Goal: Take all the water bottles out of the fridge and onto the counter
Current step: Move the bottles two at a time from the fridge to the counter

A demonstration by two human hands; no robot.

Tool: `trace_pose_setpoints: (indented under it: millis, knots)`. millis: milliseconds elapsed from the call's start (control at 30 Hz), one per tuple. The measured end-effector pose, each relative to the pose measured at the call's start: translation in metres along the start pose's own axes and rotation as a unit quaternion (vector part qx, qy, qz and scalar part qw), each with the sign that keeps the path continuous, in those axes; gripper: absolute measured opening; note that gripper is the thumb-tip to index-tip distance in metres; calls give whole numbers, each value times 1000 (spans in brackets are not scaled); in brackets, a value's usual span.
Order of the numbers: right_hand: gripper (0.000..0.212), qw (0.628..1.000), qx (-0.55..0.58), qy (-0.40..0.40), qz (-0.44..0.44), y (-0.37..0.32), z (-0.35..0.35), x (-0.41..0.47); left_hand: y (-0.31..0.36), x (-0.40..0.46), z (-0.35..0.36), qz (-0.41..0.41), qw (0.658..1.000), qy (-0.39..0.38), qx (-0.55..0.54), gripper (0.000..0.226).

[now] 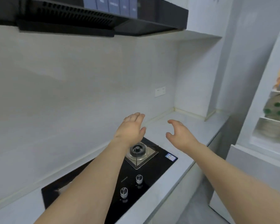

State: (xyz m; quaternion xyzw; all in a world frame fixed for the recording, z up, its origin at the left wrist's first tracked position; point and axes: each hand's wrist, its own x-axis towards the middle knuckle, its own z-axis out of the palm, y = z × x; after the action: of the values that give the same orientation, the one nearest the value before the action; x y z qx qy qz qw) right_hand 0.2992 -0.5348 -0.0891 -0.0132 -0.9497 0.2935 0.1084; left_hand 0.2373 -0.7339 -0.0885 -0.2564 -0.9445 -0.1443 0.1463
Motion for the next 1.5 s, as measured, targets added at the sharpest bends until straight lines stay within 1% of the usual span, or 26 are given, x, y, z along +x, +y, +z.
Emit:
trace_pose_setpoints:
  millis: [267, 433, 633, 767, 1000, 1167, 1300, 1367, 1500]
  knots:
    - [57, 995, -20, 53, 79, 128, -91, -14, 132, 78, 58, 97, 995, -12, -10, 57]
    - [58, 990, -18, 80, 118, 179, -121, -12, 180, 120, 89, 136, 990, -37, -28, 57]
    - [57, 980, -17, 93, 174, 245, -136, 7, 222, 183, 139, 171, 983, -56, -45, 57]
    - [56, 976, -24, 108, 187, 285, -151, 35, 242, 233, 168, 190, 978, -65, -62, 56]
    - [56, 965, -43, 144, 216, 348, -203, 118, 272, 353, 181, 243, 966, -29, -84, 53]
    - [55, 950, -45, 191, 243, 383, -234, 155, 315, 410, 190, 292, 949, -23, -116, 50]
    - [56, 931, -32, 227, 282, 411, -263, 158, 371, 433, 204, 359, 922, -26, -143, 48]
    - [56, 920, -50, 245, 303, 433, -288, 155, 409, 445, 212, 402, 903, -30, -152, 48]
    - [55, 902, -61, 286, 319, 467, -329, 150, 469, 467, 224, 448, 877, -31, -168, 47]
